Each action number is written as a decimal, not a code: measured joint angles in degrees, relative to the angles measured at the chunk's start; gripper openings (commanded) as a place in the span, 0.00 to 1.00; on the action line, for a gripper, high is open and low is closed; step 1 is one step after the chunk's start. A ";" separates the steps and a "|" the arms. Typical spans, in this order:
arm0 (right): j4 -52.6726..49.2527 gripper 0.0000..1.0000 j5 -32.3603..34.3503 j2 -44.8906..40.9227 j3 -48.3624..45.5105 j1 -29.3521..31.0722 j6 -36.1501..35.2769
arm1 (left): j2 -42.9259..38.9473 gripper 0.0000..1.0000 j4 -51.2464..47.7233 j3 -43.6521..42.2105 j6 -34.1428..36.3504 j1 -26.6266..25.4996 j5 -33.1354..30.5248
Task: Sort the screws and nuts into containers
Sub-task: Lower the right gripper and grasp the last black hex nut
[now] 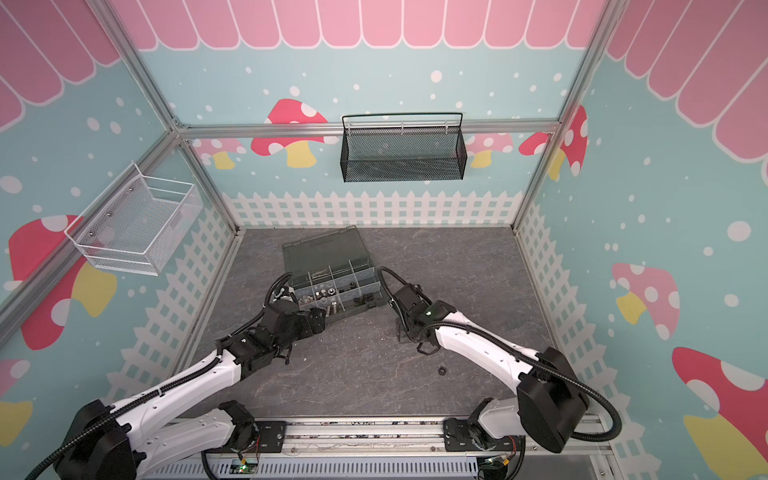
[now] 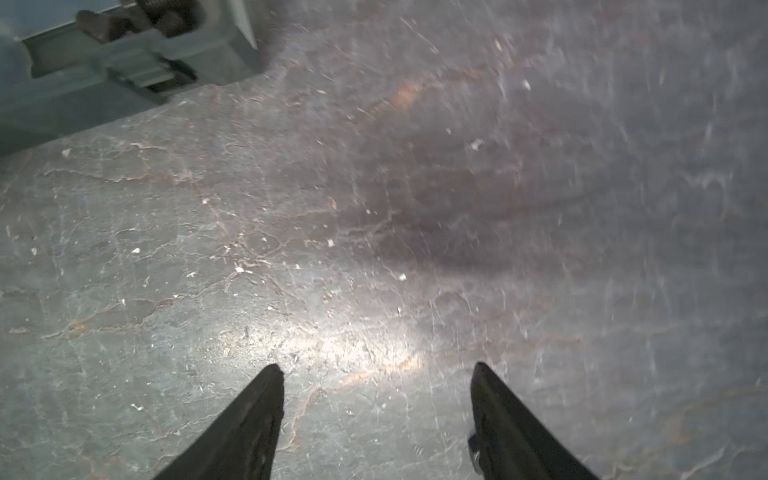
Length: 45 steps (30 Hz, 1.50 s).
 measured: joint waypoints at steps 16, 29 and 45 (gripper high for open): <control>-3.89 0.98 -2.82 -11.04 -15.02 -1.64 9.29 | 1.73 1.00 2.10 0.11 -0.02 0.00 1.22; -3.67 0.84 -5.46 -14.08 -19.19 -4.39 12.96 | 1.73 1.00 2.12 0.11 -0.02 0.00 1.22; 3.67 0.51 -12.31 -13.51 -24.17 -11.45 8.59 | 1.73 1.00 2.10 0.11 -0.02 0.00 1.25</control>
